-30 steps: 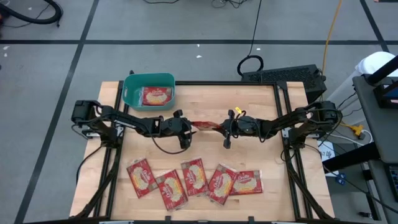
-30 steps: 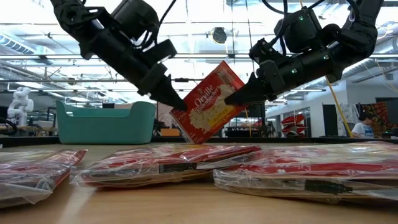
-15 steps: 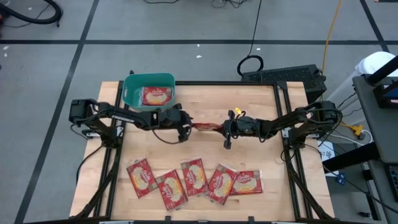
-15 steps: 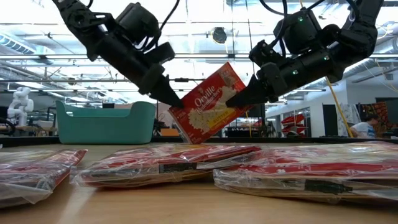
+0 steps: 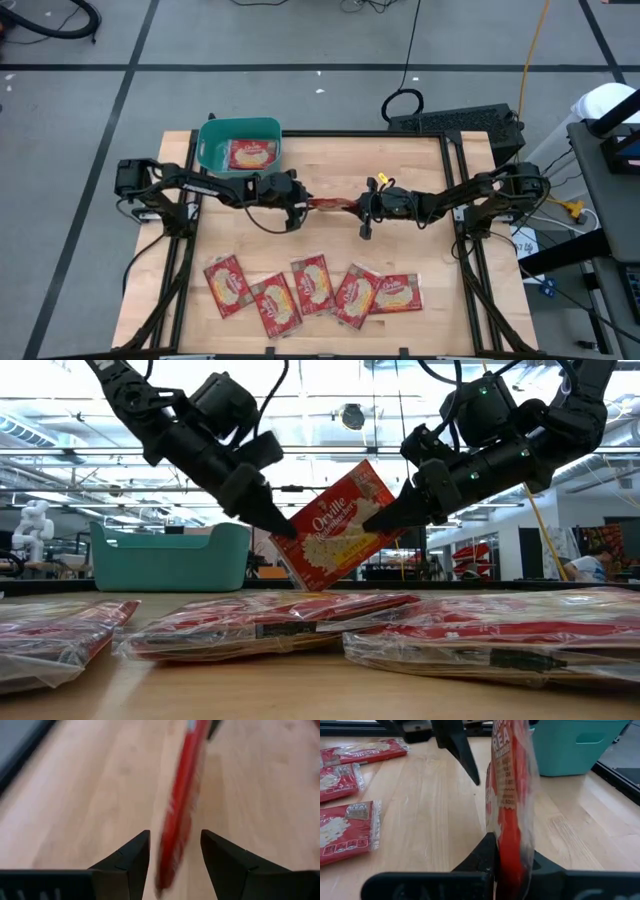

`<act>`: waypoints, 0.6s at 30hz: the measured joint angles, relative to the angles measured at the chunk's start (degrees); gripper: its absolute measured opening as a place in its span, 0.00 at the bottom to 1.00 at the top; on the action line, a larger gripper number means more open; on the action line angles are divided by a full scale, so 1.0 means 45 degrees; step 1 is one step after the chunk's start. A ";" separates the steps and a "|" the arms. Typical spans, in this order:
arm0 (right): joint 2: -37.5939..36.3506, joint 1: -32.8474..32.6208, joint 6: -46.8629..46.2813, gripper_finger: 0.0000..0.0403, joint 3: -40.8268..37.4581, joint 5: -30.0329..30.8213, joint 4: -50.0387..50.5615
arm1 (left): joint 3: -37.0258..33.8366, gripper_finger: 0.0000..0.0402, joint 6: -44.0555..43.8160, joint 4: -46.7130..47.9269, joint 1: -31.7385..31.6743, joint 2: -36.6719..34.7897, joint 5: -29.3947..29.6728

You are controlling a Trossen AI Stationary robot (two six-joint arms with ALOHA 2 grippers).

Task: Sort popcorn bags into baskets
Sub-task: Put the red popcorn bag into the green bin

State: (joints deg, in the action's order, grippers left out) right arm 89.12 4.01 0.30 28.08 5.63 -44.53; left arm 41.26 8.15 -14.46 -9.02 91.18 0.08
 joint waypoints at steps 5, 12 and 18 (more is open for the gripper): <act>0.0000 0.0000 -0.0002 0.03 0.0000 -0.0003 0.0085 | -0.0177 0.45 0.0131 -0.1185 0.0010 0.0677 -0.0033; 0.0005 0.0005 -0.0005 0.03 -0.0281 -0.0020 -0.0164 | -0.0839 0.44 0.0033 -0.3269 0.0013 0.1189 -0.0156; 0.0015 0.0005 -0.0010 0.03 -0.1018 -0.0005 -0.1089 | -0.2001 0.33 0.0022 -0.5618 0.0007 0.1182 -0.0333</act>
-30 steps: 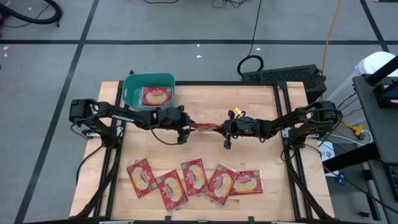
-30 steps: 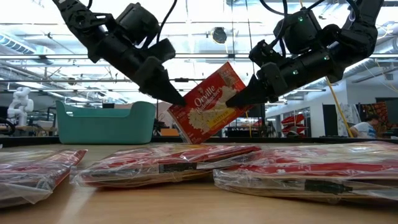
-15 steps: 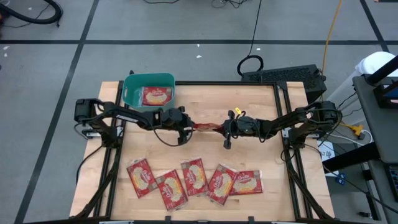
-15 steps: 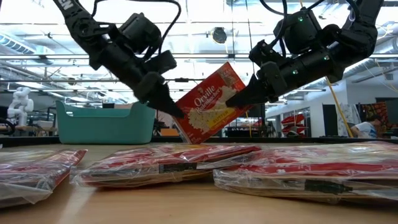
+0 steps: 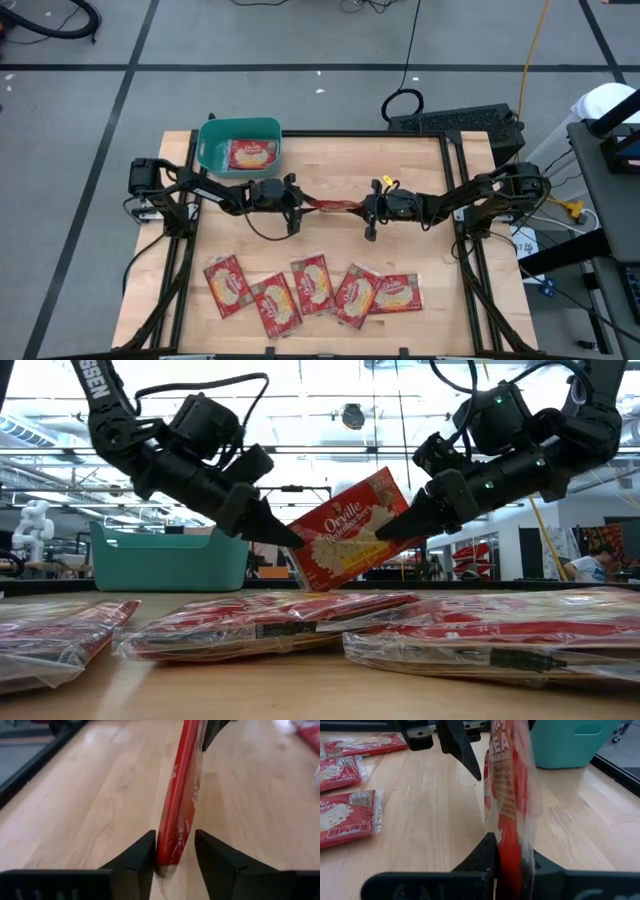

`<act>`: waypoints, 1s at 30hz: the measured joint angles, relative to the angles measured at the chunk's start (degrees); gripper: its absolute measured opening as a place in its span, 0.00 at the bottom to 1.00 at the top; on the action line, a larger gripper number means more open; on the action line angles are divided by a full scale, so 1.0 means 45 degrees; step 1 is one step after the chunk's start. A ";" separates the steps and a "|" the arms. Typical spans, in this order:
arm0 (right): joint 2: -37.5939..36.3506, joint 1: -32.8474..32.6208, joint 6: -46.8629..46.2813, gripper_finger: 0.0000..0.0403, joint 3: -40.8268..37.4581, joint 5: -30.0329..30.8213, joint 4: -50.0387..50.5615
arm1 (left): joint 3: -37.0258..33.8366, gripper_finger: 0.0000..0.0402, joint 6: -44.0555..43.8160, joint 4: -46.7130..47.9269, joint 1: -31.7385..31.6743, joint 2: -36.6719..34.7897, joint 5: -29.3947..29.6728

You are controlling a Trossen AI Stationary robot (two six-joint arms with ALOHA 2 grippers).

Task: Sort popcorn bags into baskets
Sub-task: Put the red popcorn bag into the green bin

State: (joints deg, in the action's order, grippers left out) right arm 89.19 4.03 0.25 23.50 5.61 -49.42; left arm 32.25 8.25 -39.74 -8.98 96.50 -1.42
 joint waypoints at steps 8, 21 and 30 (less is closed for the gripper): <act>0.0005 0.0000 0.0000 0.03 -0.0381 0.0018 -0.0818 | -0.0311 0.15 -0.0204 -0.0852 -0.0002 -0.0002 -0.0037; 0.0005 -0.0005 0.0035 0.16 -0.0376 0.1007 -0.0957 | -0.0291 0.08 -0.0141 -0.0738 -0.0061 -0.0594 -0.0372; 0.0000 0.0000 0.0436 0.36 -0.0668 0.2182 -0.0888 | 0.0212 0.03 0.0153 0.5918 -0.0297 -0.5303 0.0342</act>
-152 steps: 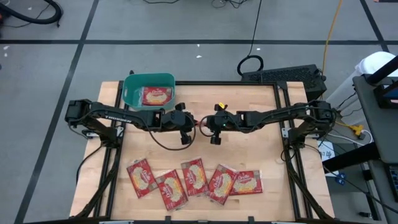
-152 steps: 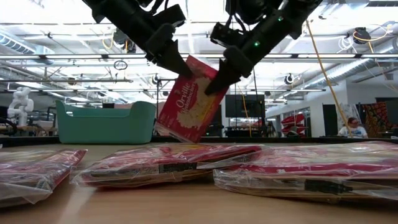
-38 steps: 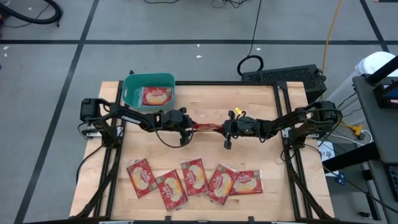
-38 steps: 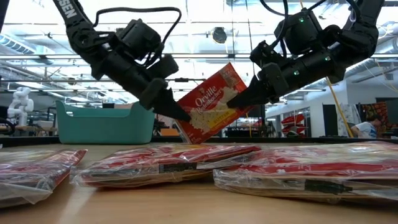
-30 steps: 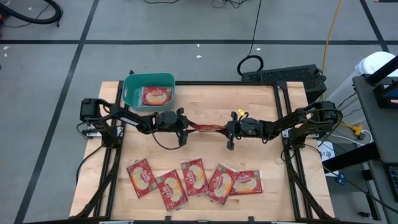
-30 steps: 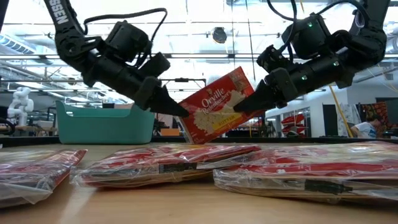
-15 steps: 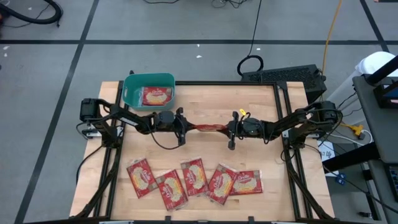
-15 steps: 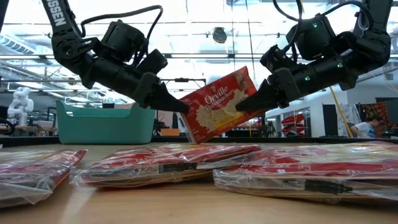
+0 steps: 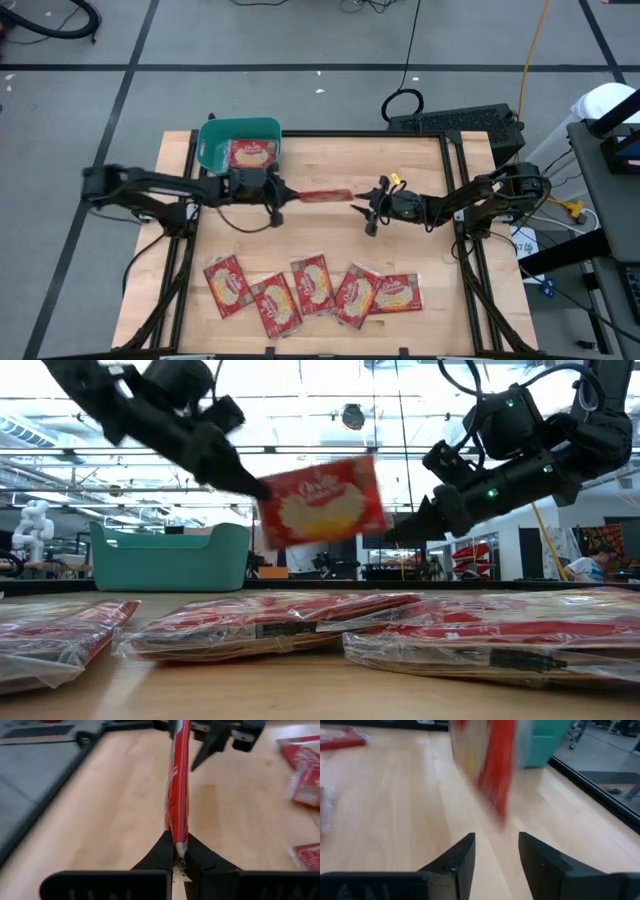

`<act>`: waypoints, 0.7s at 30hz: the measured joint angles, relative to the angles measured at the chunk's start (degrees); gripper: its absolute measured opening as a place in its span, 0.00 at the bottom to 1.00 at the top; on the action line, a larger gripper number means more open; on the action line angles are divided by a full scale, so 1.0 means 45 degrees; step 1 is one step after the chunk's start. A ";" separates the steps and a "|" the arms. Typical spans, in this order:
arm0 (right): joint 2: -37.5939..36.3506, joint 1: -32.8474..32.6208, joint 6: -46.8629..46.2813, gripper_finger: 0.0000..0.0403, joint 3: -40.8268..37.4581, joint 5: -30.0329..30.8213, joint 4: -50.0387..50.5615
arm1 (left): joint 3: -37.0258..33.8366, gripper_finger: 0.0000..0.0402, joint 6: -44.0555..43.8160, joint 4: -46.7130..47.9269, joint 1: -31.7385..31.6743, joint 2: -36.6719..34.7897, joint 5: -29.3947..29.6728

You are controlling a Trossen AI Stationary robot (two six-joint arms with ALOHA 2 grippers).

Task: Sort popcorn bags into baskets
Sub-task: Put the red popcorn bag into the green bin

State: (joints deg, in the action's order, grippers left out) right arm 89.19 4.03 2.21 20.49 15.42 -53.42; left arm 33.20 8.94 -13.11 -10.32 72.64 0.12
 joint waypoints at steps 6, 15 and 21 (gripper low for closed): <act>0.0000 -0.0027 0.0001 0.39 -0.0307 0.0172 -0.0147 | 0.1588 0.03 0.0927 0.5613 -0.0041 -0.3390 0.2409; -0.0005 -0.0090 0.0091 0.39 -0.0335 -0.1137 -0.0507 | 0.3194 0.04 0.2685 1.1060 -0.1838 -0.5976 0.4704; -0.0005 -0.0100 -0.0146 0.39 -0.0335 -0.2137 -0.0454 | 0.3198 0.04 0.3111 1.2881 -0.3737 -0.6505 0.4644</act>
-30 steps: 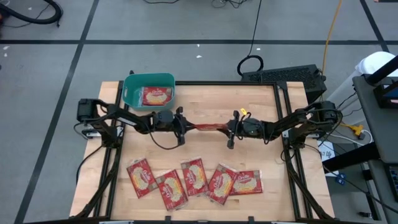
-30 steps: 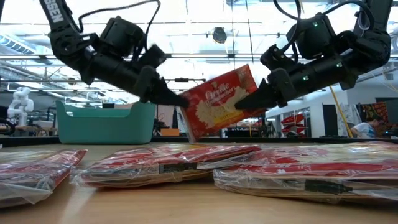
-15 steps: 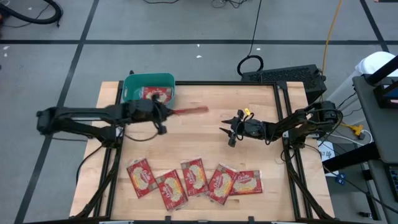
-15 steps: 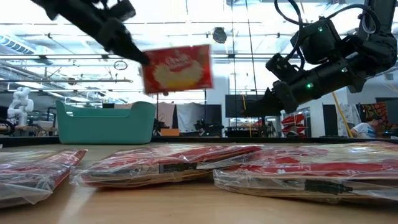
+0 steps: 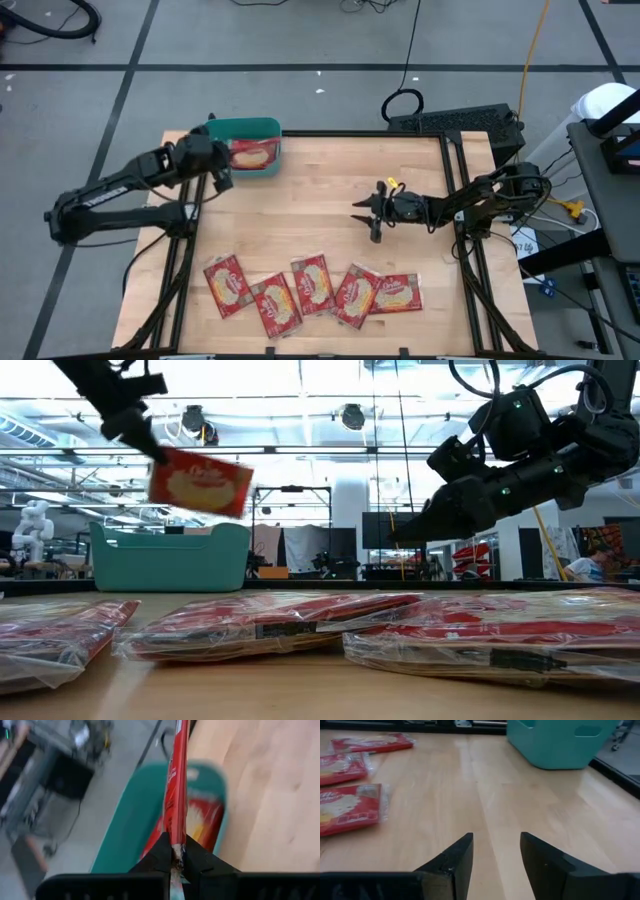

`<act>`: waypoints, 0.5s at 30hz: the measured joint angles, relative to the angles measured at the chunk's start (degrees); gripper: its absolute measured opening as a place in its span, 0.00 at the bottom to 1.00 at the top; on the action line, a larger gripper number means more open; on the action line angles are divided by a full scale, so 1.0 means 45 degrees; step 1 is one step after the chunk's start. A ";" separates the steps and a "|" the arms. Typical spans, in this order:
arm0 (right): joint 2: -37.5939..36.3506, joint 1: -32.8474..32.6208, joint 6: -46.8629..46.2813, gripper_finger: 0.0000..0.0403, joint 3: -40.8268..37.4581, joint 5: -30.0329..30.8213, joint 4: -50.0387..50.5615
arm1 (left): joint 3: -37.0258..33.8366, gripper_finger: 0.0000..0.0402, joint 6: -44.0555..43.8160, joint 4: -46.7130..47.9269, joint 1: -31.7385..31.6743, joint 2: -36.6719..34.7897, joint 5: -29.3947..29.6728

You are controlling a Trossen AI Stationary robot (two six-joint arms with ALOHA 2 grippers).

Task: Sort popcorn bags into baskets
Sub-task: Put the red popcorn bag into the green bin

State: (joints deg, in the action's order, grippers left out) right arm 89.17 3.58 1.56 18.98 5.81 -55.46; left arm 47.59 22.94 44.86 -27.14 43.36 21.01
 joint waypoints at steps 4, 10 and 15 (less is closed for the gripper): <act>0.0000 0.0003 -0.0096 0.39 0.0000 -0.0025 0.0000 | -0.0002 0.05 0.0296 0.1237 -0.1165 0.0215 -0.0628; 0.0000 -0.0002 -0.0290 0.39 0.0000 -0.0026 0.0000 | -0.0005 0.06 0.0673 0.1362 -0.2659 0.0517 -0.2514; 0.0000 0.0003 -0.0290 0.39 0.0000 -0.0026 0.0000 | -0.0005 0.06 0.1188 0.1337 -0.3663 0.0943 -0.4341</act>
State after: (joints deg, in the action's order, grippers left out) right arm 89.17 3.60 0.25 18.98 5.69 -55.46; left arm 47.57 28.28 50.87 -43.62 47.61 1.48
